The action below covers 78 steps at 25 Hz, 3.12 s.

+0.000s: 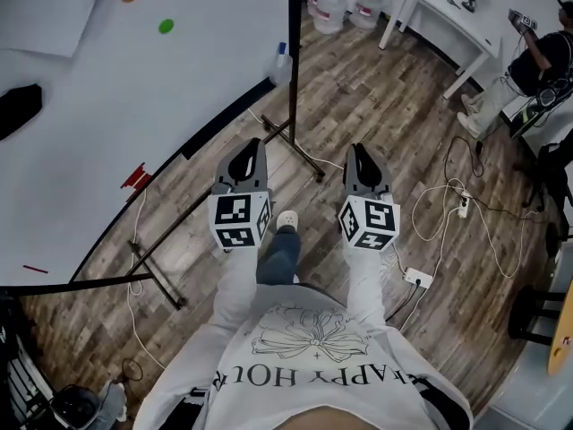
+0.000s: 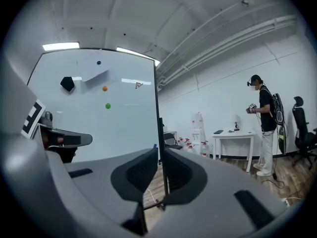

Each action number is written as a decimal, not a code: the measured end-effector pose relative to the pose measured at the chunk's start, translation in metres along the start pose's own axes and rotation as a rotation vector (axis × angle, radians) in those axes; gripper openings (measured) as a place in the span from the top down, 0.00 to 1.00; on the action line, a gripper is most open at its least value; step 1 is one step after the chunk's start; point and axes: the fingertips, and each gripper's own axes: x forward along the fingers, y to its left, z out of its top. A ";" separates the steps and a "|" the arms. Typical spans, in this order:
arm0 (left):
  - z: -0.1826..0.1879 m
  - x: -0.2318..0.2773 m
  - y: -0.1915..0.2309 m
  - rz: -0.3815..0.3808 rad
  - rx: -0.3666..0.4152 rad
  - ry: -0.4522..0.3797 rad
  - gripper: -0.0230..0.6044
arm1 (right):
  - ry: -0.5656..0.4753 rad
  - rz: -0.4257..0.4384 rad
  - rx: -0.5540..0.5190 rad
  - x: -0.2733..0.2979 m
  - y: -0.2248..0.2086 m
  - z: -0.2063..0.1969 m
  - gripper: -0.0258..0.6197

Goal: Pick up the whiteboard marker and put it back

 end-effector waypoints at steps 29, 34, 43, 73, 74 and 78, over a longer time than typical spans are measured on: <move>0.036 0.236 0.108 0.029 -0.007 0.023 0.95 | 0.060 0.157 0.037 0.299 -0.005 0.022 0.92; 0.029 0.247 0.122 0.059 -0.024 0.034 0.95 | 0.112 0.208 0.048 0.330 -0.001 0.007 0.89; 0.022 0.255 0.140 0.149 -0.047 0.057 0.95 | 0.173 0.357 0.060 0.379 0.020 -0.001 0.82; -0.026 0.220 0.167 0.361 -0.127 0.152 0.95 | 0.363 0.602 0.050 0.449 0.051 -0.072 0.79; -0.028 0.218 0.168 0.368 -0.130 0.155 0.95 | 0.364 0.606 0.048 0.450 0.052 -0.072 0.79; -0.034 0.208 0.172 0.394 -0.142 0.162 0.95 | 0.367 0.612 0.034 0.452 0.057 -0.074 0.82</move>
